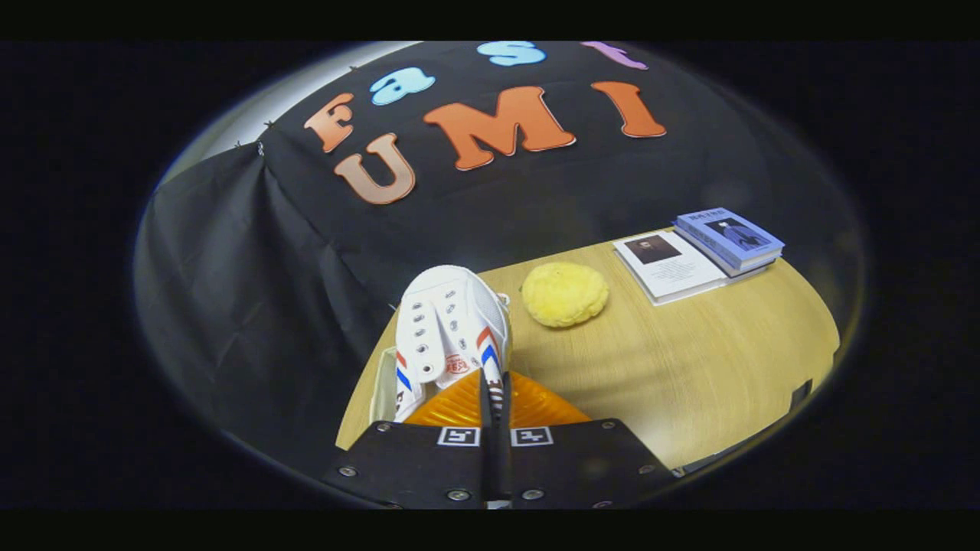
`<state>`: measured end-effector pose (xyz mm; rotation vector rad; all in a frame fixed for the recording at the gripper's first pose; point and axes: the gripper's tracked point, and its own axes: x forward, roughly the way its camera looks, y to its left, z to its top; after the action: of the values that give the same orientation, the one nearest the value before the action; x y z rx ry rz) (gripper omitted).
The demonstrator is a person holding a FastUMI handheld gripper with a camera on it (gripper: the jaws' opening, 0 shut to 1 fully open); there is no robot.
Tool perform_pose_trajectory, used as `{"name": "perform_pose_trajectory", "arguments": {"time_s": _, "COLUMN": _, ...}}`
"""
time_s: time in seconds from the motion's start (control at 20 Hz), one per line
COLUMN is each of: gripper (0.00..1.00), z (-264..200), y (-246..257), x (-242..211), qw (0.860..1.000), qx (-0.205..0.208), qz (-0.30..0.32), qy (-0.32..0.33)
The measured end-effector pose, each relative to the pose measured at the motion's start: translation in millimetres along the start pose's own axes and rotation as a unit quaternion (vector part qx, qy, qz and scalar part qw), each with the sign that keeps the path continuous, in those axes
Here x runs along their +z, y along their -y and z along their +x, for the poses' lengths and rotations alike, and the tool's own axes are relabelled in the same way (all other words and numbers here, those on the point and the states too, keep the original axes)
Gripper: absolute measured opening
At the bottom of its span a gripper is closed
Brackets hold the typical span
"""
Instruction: Open the storage box then place both shoes into the box .Put the left shoe in first, then the right shoe, with the right side of both shoes facing outward in a uniform manner.
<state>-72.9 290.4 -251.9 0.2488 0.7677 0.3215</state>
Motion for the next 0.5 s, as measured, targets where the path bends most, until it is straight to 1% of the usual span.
{"name": "perform_pose_trajectory", "arguments": {"time_s": 0.2, "gripper": 0.0, "z": 14.6, "y": -20.0, "x": -14.3, "qw": 1.0, "qx": -0.002, "qz": -0.008, "qy": -0.008}}
{"name": "perform_pose_trajectory", "arguments": {"time_s": 0.5, "gripper": 0.0, "z": 34.1, "y": -23.3, "x": -54.5, "qw": 0.998, "qx": -0.032, "qz": -0.034, "qy": -0.034}}
